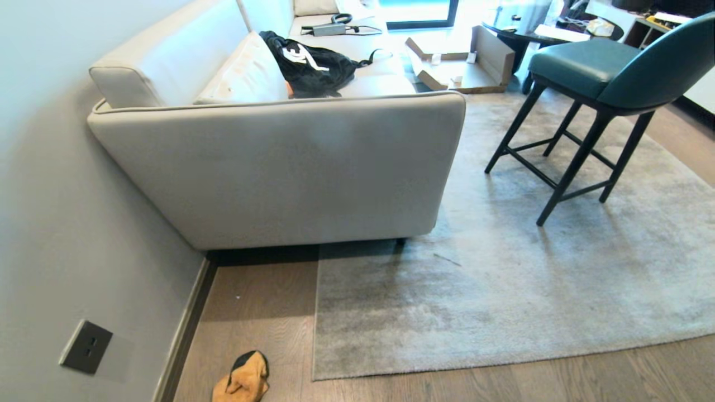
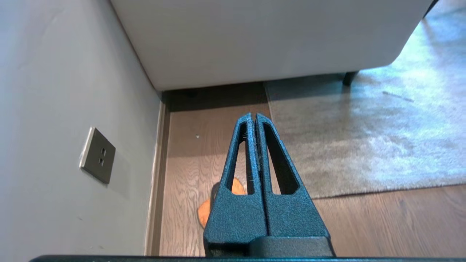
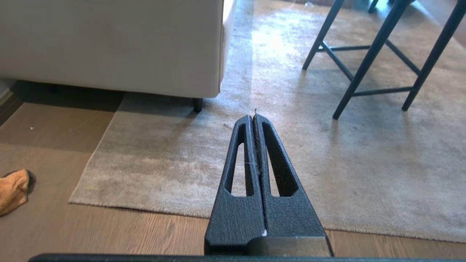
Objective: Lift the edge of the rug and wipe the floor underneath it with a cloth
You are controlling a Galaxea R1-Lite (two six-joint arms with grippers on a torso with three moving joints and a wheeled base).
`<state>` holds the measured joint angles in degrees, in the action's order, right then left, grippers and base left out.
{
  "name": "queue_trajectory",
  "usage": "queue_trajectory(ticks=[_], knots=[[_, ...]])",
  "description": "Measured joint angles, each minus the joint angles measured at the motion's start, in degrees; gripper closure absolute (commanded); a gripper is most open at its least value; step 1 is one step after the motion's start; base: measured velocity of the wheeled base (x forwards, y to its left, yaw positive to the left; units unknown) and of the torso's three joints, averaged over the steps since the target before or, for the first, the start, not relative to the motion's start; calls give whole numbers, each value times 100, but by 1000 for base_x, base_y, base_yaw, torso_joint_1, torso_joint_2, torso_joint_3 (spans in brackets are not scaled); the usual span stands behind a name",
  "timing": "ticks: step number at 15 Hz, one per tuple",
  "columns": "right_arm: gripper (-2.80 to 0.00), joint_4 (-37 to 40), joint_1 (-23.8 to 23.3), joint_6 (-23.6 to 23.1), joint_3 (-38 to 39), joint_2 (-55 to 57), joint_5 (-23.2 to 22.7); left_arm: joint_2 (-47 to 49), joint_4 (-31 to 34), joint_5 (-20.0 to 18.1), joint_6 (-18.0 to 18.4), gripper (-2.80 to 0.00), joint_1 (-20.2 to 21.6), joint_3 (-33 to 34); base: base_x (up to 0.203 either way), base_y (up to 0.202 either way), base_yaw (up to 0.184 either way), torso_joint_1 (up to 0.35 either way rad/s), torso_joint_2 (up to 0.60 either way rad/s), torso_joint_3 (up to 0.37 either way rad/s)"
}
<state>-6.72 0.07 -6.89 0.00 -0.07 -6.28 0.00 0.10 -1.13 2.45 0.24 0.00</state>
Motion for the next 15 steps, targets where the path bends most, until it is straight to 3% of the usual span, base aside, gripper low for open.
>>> queue_trajectory(ticks=[7, 15], knots=[[0, 7, 0, 0, 0, 0, 6, 0, -7, 8, -56, 0, 0, 0, 0, 0, 0, 2, 4, 202], [0, 9, 0, -5, 0, 0, 9, 0, -2, 4, -78, 0, 2, 0, 0, 0, 0, 1, 1, 25]])
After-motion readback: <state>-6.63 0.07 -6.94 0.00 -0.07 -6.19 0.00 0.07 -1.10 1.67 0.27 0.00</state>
